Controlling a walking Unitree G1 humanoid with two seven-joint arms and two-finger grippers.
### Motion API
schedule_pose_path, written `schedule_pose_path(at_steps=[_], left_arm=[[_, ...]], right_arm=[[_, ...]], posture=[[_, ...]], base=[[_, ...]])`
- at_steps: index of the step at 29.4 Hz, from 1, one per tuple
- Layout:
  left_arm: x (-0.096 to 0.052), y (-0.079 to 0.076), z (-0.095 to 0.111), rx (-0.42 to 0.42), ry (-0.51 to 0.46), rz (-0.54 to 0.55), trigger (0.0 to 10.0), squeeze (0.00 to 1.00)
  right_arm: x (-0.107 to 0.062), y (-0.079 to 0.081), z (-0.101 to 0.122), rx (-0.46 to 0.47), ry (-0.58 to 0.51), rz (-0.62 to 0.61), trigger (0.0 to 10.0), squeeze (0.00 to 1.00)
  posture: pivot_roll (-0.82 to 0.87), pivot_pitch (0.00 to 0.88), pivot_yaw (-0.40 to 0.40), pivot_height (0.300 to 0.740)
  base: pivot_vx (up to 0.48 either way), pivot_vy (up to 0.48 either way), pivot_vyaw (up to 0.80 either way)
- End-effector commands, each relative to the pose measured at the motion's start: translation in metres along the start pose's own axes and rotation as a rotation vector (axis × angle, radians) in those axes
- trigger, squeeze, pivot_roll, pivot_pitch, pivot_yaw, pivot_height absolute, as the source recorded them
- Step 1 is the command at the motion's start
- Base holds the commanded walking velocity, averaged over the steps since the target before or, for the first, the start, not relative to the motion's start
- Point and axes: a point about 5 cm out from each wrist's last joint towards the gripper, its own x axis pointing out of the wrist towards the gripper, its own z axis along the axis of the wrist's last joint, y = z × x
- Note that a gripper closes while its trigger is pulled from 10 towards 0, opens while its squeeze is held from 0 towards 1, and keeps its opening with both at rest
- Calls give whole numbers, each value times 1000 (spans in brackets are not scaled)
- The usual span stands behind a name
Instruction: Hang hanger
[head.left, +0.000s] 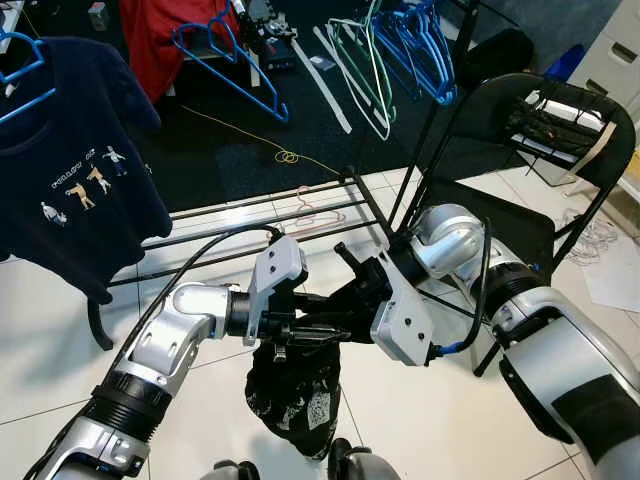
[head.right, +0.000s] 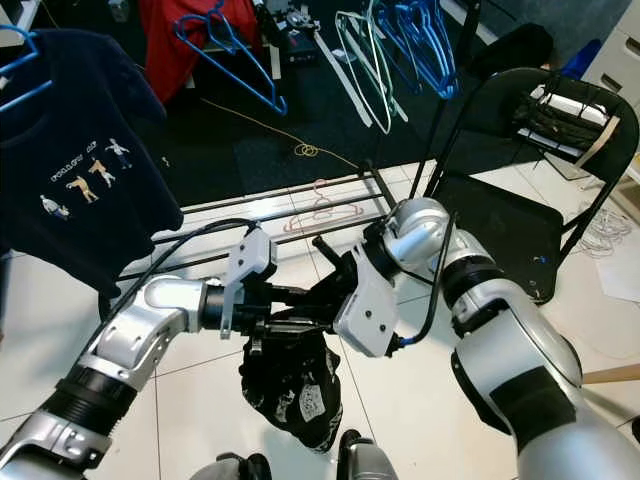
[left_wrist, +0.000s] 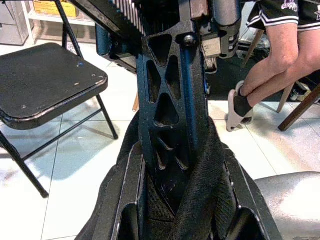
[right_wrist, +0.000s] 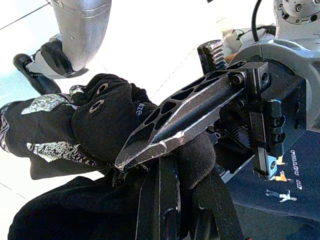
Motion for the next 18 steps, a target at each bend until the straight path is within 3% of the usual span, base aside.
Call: schedule_pose_path(at_steps=[1,5,7,9,10,11,12,14,15,18], left_arm=[[7,-13,1,2,-30,-92,0,0],[0,-9,-1,1,-5,-37,0,0],[-9,-8,-5,10,56,9,0,0],[-9,-8,-5,10,56,9,0,0],[-15,-8,-6,14,92,29,0,0],[-15,-8,-6,14,92,29,0,0],[-23,-10,-4,19,127,42,0,0],[-23,-10,-4,19,127,42,0,0],[-28,-13,-1,27,151,42,0,0],[-32,-16,5,46,170,31,0,0]], right_arm=[[-13,-5,-3,25,31,-54,0,0],[-14,-3,-5,73,29,-83,0,0],[-13,0,-9,175,9,-141,0,0],[-13,0,-9,175,9,-141,0,0],[-13,3,-11,236,-5,-177,1843,208],[-13,3,-11,236,-5,-177,1843,208],[-12,5,-12,286,-21,-216,5843,1000],[-12,5,-12,286,-21,-216,5843,1000],[-11,7,-13,322,-37,-243,10000,1000],[-13,7,-14,364,-62,-296,10000,1000]], posture=[[-112,218,-66,740],[-112,222,-71,740],[-106,227,-75,740],[-106,227,-75,740],[-102,233,-70,740],[-102,233,-70,740],[-96,238,-62,740],[-96,238,-62,740],[-96,238,-57,740],[-98,246,-55,740]], base=[[0,0,0],[0,0,0],[0,0,0],[0,0,0],[0,0,0],[0,0,0],[0,0,0],[0,0,0],[0,0,0],[0,0,0]])
